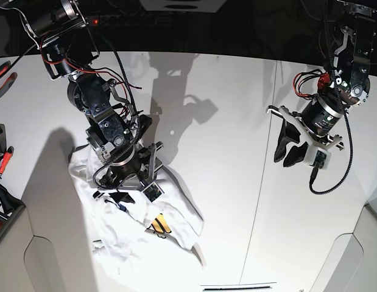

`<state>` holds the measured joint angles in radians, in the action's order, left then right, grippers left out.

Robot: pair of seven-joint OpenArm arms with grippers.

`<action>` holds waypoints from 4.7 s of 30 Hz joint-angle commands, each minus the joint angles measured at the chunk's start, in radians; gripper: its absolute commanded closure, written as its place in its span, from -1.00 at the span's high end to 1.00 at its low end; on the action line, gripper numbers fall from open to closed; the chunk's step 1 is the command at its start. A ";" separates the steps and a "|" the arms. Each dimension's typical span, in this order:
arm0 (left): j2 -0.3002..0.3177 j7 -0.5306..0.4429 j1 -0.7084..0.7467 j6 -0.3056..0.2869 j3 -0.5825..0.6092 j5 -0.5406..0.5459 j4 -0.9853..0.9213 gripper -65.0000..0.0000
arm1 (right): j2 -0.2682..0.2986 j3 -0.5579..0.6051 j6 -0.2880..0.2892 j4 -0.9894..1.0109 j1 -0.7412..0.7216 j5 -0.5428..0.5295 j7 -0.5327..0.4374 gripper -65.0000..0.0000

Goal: Layout the t-shirt on the table in an organized manner, then fold the t-shirt properly
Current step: 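Lower the right gripper onto the shirt and pinch the fabric, then lift the pinched shirt with the right gripper and drag it aside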

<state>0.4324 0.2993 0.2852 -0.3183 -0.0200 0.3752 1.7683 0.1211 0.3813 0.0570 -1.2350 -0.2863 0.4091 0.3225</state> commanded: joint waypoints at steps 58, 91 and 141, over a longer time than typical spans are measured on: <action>0.011 -0.025 -0.019 0.007 -0.006 0.009 0.015 -0.39 | -0.005 -0.009 -0.114 0.075 -0.137 0.047 0.095 -1.00; 0.020 -0.024 -0.083 0.046 -0.006 -0.027 0.014 -0.39 | 0.047 -0.008 0.382 -1.004 0.676 -0.617 0.434 -0.11; 0.035 0.100 -0.523 -0.236 0.315 0.005 -0.393 -0.72 | 0.286 -0.100 0.173 -0.192 0.204 -0.268 0.583 -1.00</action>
<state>0.4603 0.4229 -0.2142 -0.5507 0.3016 0.3668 1.3609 0.4000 0.2821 0.2180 -1.4166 -0.0765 0.1471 0.8925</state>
